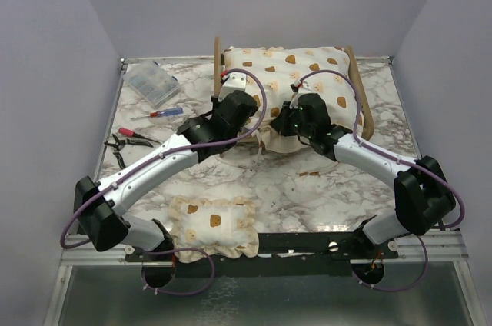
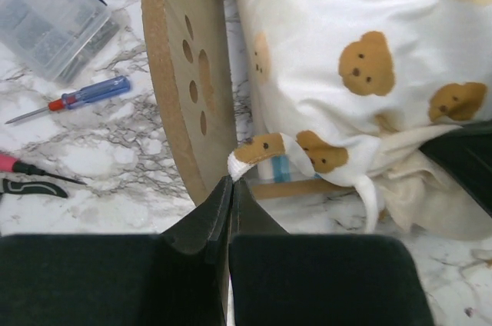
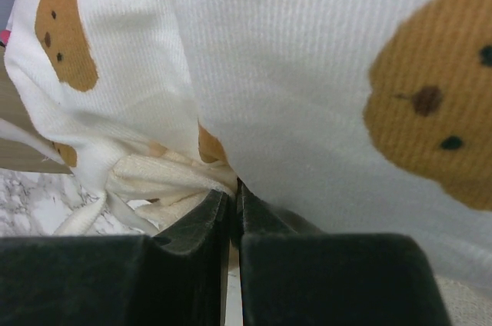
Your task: Set up the pet bed
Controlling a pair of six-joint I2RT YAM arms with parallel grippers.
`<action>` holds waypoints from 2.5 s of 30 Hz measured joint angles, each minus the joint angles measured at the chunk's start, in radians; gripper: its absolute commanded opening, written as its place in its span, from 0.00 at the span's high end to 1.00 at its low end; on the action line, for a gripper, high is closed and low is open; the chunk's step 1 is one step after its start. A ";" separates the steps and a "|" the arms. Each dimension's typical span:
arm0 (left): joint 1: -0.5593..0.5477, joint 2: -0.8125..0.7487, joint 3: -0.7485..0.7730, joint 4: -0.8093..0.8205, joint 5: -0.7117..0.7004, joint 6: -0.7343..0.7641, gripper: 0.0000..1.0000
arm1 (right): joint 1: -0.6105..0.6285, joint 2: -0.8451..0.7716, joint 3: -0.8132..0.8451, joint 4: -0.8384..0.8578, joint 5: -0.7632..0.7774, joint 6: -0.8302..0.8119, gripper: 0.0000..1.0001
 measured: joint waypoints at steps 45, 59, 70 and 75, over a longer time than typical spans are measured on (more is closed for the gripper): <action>0.032 0.280 0.265 -0.278 -0.172 0.132 1.00 | 0.000 0.003 0.000 0.008 -0.089 0.027 0.91; -0.018 0.353 0.299 -0.343 -0.238 0.123 0.56 | 0.000 0.013 0.000 0.016 -0.112 0.037 0.91; -0.024 0.362 0.338 -0.364 -0.164 0.111 0.53 | -0.004 0.013 0.000 0.022 -0.121 0.038 0.91; -0.027 0.362 0.306 -0.331 -0.117 0.109 0.53 | -0.005 0.013 0.000 0.022 -0.123 0.038 0.91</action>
